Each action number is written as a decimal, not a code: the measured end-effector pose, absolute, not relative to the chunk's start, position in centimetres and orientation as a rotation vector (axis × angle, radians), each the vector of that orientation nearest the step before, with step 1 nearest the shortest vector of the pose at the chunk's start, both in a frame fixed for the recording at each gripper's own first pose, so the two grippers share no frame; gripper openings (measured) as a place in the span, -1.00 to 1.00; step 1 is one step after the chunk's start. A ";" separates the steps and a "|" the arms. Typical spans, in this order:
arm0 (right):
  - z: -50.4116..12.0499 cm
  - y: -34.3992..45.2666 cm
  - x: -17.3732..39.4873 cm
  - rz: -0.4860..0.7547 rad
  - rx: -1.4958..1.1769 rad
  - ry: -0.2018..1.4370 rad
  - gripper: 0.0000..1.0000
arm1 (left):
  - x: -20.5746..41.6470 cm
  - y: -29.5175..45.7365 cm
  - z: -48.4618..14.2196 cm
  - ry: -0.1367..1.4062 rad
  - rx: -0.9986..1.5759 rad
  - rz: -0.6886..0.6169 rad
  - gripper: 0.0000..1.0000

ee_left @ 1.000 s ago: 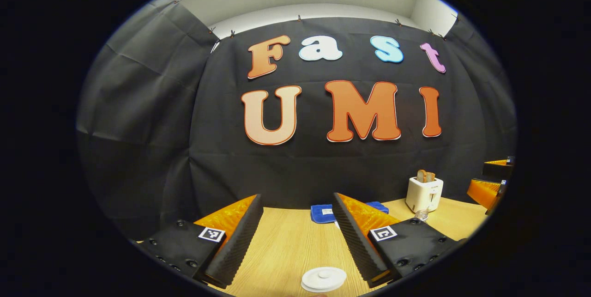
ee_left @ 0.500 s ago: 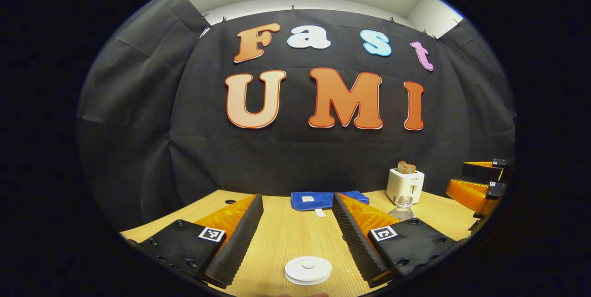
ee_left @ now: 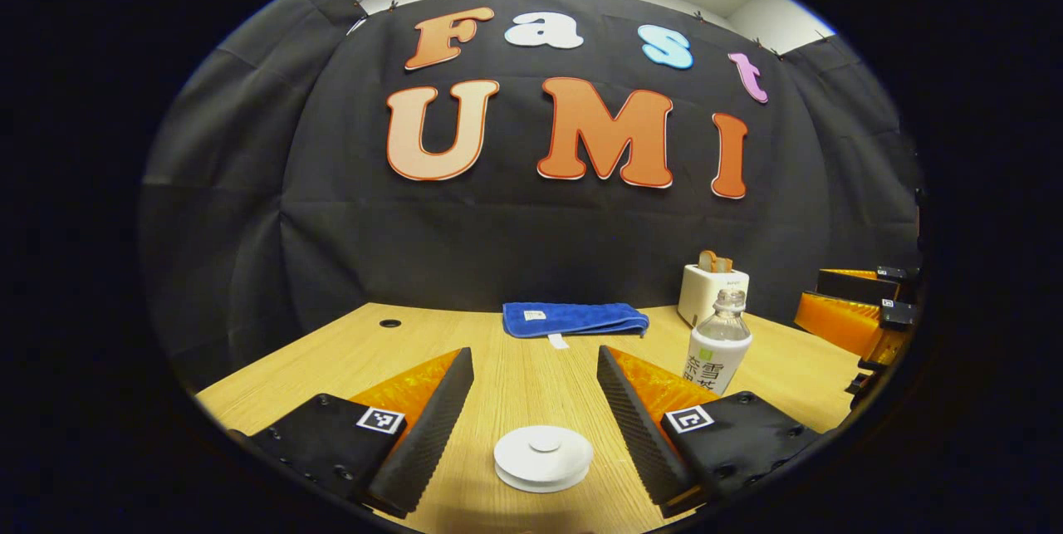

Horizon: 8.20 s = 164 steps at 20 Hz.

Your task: Open the teacup lid with one hand, grasp the water bottle and pour water into the teacup with the other hand; after pouring, place the water bottle on the coaster and then close the teacup lid.

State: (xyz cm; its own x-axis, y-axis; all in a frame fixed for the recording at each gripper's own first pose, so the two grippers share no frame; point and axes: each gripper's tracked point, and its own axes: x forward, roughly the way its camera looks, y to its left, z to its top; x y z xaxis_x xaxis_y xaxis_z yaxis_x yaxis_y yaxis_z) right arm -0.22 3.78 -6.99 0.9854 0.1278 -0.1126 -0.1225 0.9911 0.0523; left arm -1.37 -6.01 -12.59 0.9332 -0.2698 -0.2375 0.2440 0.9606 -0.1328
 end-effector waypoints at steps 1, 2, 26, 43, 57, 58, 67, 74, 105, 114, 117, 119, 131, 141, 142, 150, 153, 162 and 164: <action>-7.3 3.8 -0.2 0.128 0.046 0.124 0.97 | -1.3 -6.1 -13.2 0.263 -0.094 -0.272 0.92; -7.6 3.9 -0.1 0.131 0.047 0.131 0.97 | -1.4 -6.4 -13.7 0.270 -0.085 -0.279 0.96; -12.8 4.2 0.8 0.152 0.060 0.230 0.99 | -0.5 -8.1 -22.8 0.434 0.024 -0.300 0.07; -15.6 7.1 1.9 0.213 0.054 0.290 0.99 | 0.5 -3.8 -18.1 0.338 -0.029 -0.189 -0.37; -20.1 10.8 3.8 0.252 0.080 0.425 0.33 | -0.5 0.4 -19.4 0.348 -0.013 -0.126 -0.34; -20.0 10.9 3.8 0.254 0.061 0.418 0.31 | -0.5 0.7 -19.5 0.350 -0.016 -0.120 -0.34; -18.1 9.6 5.7 0.172 -0.272 0.323 0.31 | -0.9 3.4 -20.7 0.378 -0.015 -0.083 -0.34; -16.8 9.4 6.6 0.167 -0.682 0.229 0.29 | -0.9 4.2 -21.1 0.392 -0.029 -0.065 -0.34; -11.2 12.7 9.9 0.228 -1.591 -0.166 0.28 | -1.9 8.1 -22.9 0.419 -0.070 -0.032 -0.33; -10.8 13.5 9.3 0.230 -1.645 -0.211 0.27 | -2.4 8.5 -23.2 0.420 -0.082 -0.036 -0.33; -10.1 13.7 9.4 0.215 -1.683 -0.243 0.27 | -2.4 8.8 -23.0 0.417 -0.085 -0.030 -0.36; -9.2 13.8 9.5 0.206 -1.715 -0.274 0.27 | -2.5 8.9 -23.2 0.418 -0.080 -0.028 -0.36; -7.2 14.4 10.0 0.184 -1.812 -0.374 0.34 | -2.9 9.3 -22.5 0.405 -0.060 -0.041 -0.33; -5.4 14.9 10.2 0.153 -1.908 -0.455 0.27 | -2.2 10.2 -20.9 0.376 -0.047 -0.035 -0.34; -5.1 15.0 10.2 0.149 -1.921 -0.468 0.27 | -2.3 10.2 -20.7 0.375 -0.048 -0.035 -0.33; -3.6 15.5 10.3 0.126 -2.006 -0.524 0.27 | -2.5 10.0 -20.6 0.376 -0.053 -0.039 -0.33; -3.7 15.4 10.6 0.126 -2.006 -0.529 0.27 | -2.6 10.2 -20.5 0.374 -0.053 -0.034 -0.33; -9.1 17.0 9.6 0.250 -1.901 -0.419 0.27 | -3.0 9.0 -20.3 0.370 -0.046 -0.049 -0.33; -11.1 16.9 9.3 0.300 -1.816 -0.337 0.28 | -3.1 8.6 -20.2 0.367 -0.049 -0.054 -0.34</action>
State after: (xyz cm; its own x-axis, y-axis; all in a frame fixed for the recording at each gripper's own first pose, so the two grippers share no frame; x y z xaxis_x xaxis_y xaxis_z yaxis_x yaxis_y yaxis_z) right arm 9.27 16.85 -11.07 0.9248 0.3793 -0.0298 0.0732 -0.2541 -0.9644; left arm -3.10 8.63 -20.18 0.9319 -0.0620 -0.3573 0.0444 0.9974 -0.0574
